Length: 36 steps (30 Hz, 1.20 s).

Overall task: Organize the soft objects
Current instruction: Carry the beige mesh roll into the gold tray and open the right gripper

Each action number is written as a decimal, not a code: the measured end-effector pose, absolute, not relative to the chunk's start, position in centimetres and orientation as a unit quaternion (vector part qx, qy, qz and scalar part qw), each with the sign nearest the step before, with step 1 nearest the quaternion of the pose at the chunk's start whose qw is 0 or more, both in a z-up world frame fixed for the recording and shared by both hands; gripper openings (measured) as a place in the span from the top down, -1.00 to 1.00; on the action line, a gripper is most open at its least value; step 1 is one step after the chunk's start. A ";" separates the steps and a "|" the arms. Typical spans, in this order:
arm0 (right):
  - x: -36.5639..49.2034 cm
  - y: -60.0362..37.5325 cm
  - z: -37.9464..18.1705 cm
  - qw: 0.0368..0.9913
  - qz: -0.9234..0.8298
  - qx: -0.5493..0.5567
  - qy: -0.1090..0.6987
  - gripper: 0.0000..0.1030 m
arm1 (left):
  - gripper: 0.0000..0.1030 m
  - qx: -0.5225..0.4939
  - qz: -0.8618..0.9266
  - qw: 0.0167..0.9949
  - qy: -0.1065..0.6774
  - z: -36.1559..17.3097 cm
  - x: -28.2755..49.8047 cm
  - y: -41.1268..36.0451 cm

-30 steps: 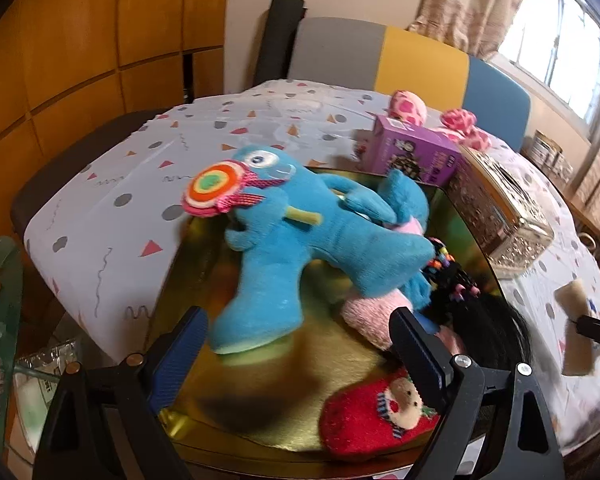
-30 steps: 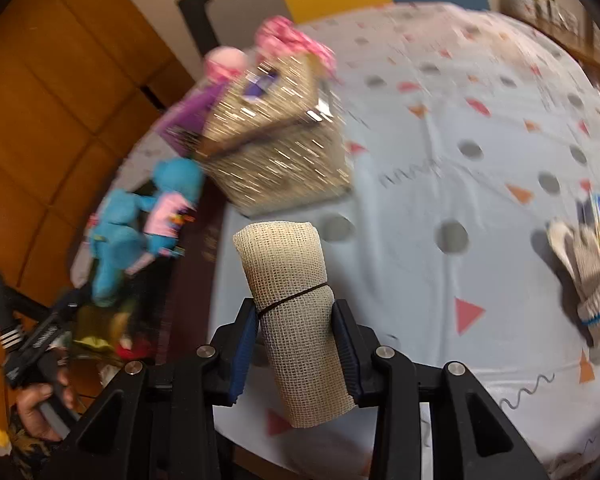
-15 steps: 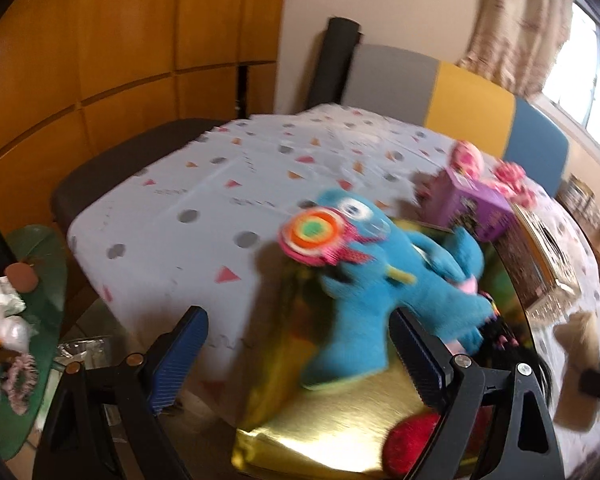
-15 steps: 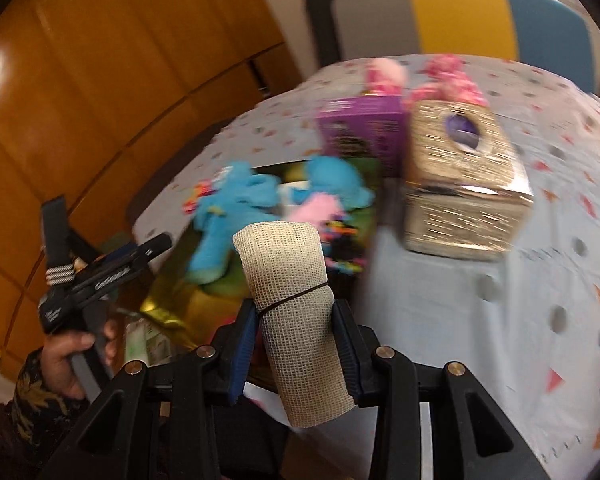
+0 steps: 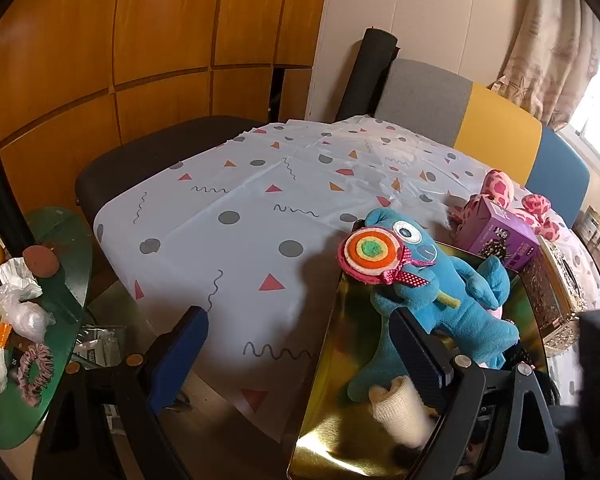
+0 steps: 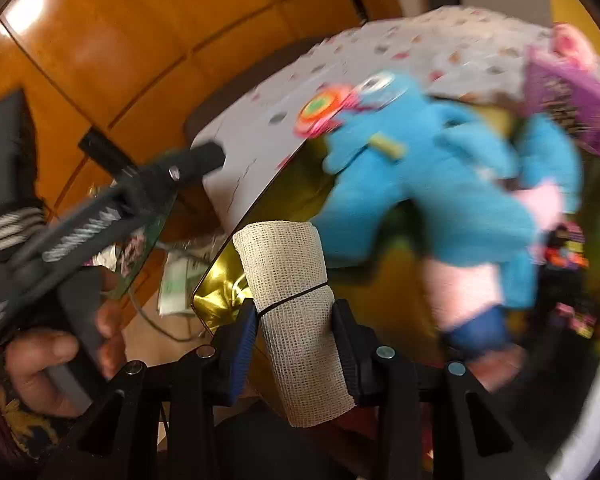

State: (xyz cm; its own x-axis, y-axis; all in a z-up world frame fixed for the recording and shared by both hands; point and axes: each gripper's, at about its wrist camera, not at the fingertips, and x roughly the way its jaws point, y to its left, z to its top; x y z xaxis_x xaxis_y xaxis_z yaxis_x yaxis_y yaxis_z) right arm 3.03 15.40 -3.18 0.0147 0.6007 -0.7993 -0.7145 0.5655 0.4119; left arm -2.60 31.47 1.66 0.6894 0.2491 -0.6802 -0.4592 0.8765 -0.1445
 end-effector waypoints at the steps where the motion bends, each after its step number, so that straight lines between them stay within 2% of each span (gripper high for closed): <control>1: 3.0 16.0 -3.8 0.704 0.466 -0.058 0.533 0.22 | -0.79 -0.154 0.196 0.906 0.342 1.6 -2.6 31.6; 4: 2.6 16.8 -5.1 0.698 0.468 -0.059 0.539 0.14 | -0.79 -0.159 0.200 0.905 0.341 1.4 -2.7 32.0; 12: 3.0 15.1 -4.4 0.701 0.461 -0.020 0.544 0.11 | -0.80 -0.160 0.199 0.905 0.341 1.4 -2.9 31.9; 14: 2.9 14.9 -4.2 0.701 0.462 -0.011 0.543 0.01 | -0.83 -0.160 0.198 0.905 0.341 1.5 -2.9 31.7; 15: 2.8 14.7 -4.2 0.702 0.461 -0.011 0.542 -0.15 | -0.83 -0.160 0.198 0.905 0.341 1.5 -2.9 31.7; 16: 3.0 14.6 -3.9 0.702 0.461 -0.013 0.542 -0.20 | -0.83 -0.159 0.196 0.906 0.340 1.6 -2.9 31.5; 36: 3.3 3.3 1.9 0.827 0.346 -0.006 0.444 -0.20 | -0.83 -0.092 0.128 0.928 0.337 3.0 -2.5 24.8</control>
